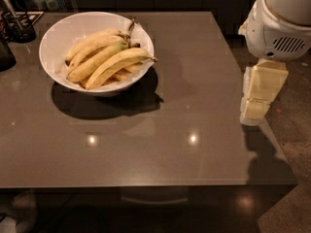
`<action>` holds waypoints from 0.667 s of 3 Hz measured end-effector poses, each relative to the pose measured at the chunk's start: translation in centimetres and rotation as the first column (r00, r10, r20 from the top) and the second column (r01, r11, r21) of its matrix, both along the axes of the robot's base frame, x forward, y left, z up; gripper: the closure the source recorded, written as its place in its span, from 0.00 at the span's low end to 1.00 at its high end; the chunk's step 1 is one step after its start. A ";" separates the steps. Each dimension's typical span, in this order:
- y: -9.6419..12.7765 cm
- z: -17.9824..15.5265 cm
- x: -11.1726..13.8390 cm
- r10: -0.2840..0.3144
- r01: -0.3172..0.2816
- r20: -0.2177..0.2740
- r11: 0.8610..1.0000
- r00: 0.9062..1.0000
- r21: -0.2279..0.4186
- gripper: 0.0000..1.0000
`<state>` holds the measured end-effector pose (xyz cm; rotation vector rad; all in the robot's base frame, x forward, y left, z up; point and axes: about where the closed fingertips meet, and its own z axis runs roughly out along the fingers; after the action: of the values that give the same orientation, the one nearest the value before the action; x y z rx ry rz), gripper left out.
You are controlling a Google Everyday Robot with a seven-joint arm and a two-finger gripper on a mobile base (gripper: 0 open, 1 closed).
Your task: Pick banana from white bowl
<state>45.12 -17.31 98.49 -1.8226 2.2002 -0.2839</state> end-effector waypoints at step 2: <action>-0.2 0.3 -0.4 0.018 -0.018 0.023 1.000 1.000 0.010 0.00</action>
Offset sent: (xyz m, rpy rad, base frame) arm -0.0091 -0.0087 -0.0036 0.0207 -0.0168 0.0370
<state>44.69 -17.50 98.82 -1.8236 2.1654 -0.2874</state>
